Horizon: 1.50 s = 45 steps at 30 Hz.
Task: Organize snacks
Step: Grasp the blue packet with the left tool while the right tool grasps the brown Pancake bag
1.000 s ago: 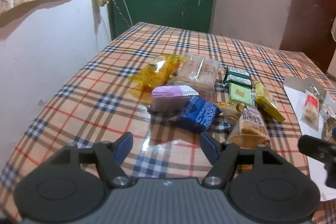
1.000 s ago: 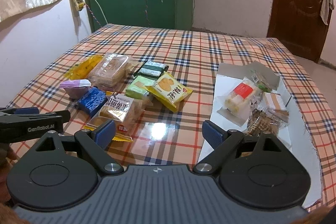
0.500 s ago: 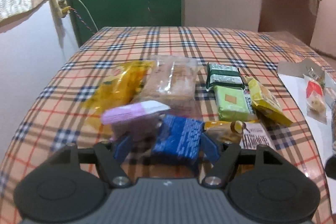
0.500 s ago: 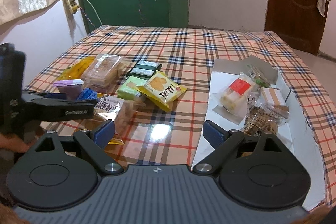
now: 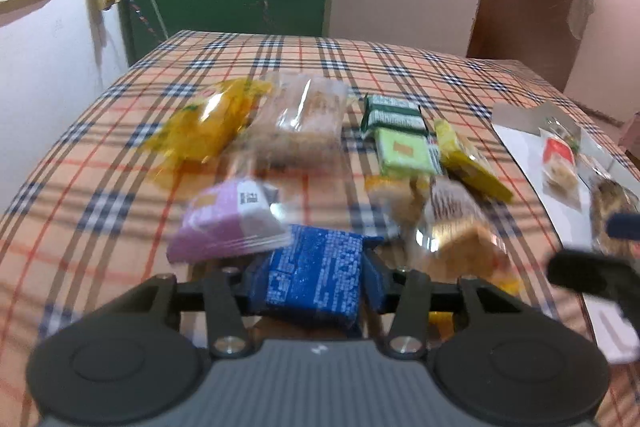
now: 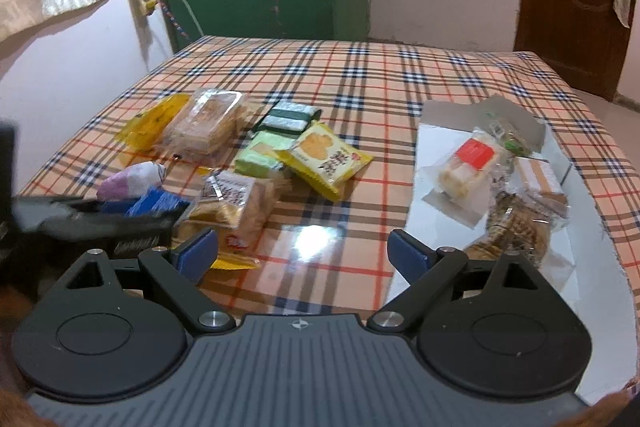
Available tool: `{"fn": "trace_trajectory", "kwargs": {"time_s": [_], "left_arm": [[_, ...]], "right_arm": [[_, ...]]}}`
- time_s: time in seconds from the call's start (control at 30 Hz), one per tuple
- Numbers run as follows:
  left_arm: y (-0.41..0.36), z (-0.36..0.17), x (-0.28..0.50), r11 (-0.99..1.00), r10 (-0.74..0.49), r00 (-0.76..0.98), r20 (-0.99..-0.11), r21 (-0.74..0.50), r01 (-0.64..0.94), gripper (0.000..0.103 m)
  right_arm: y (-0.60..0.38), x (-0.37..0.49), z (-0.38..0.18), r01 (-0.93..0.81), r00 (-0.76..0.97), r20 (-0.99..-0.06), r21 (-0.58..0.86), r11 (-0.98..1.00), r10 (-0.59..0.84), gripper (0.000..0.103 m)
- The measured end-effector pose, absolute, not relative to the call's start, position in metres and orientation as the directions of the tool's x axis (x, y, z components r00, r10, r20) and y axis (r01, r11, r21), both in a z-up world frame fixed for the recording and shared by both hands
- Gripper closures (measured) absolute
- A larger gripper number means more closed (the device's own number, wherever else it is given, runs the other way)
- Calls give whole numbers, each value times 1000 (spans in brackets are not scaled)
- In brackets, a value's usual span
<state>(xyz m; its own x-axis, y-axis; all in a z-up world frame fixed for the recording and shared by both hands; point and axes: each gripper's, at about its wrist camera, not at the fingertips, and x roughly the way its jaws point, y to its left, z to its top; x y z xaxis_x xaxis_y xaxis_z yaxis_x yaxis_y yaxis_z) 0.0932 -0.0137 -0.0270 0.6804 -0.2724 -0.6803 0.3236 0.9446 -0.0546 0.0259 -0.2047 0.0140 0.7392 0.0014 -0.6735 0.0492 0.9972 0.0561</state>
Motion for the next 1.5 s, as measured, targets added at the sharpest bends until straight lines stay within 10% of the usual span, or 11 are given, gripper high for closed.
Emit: {"fn": "trace_trajectory", "kwargs": {"time_s": [0.73,0.8,0.9,1.5], "left_arm": [[29,-35,73,984,-159,768,-620,-32,178,58],[28,-35,73,984,-157,772,-617,-31,175,58],[29,-35,72,984,-159,772,-615,-40,171,58],[23,-4,39,988,-155,790,-593,-69,142,60]], "right_arm": [[-158,113,-36,43,641,-767,42,998,5,0],[-152,110,-36,21,652,-758,2,1000,-12,36],[-154,103,-34,23,659,-752,3,1000,-13,48],[-179,23,9,-1,719,-695,1,1000,1,49]]}}
